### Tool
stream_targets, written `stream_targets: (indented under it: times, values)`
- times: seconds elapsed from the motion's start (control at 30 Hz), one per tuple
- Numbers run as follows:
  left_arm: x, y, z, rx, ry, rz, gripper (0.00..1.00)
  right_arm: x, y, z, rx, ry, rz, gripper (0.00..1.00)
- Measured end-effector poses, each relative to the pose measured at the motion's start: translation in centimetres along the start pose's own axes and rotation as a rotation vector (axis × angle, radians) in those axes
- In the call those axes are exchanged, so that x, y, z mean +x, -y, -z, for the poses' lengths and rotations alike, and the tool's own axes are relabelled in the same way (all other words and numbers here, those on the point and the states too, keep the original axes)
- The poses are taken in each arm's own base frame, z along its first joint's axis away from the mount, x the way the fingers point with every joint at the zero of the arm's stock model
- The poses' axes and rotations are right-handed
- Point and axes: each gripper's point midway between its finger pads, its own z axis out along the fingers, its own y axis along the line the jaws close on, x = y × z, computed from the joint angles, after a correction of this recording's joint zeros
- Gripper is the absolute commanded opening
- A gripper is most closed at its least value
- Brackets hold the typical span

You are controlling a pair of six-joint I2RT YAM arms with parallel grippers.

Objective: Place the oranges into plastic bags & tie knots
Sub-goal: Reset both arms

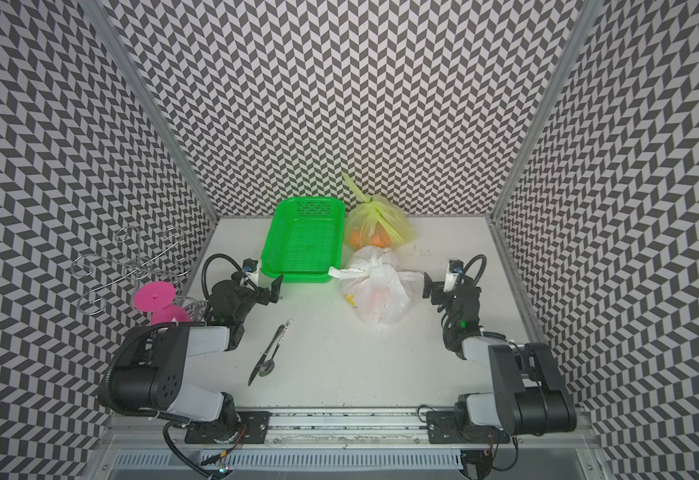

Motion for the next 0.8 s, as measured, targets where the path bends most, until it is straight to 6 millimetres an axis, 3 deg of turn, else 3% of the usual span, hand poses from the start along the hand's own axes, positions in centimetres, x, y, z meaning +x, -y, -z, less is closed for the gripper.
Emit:
stream_targets:
  times: [0.17,0.33,0.57,0.8]
  values:
    - [-0.3,-1.5,1.0,-0.062,0.065,0.043,1.0,-0.5,0.7,0.5,0.039,0.045,0.002,1.0]
    - [1.5,-1.0,2.1,-0.062,0.061,0.064,1.0,-1.2,1.2,0.8,0.071,0.111,0.007,1.0]
    - [0.0,-1.2,2.2,-0.067,0.123,0.058,1.0,2.7,1.6,0.6,0.084,0.051,0.012,1.0]
    - [-0.2,-1.3,2.2,-0.069,0.131,0.058,1.0,0.2,1.5,-0.4,0.082,0.108,0.015,1.0]
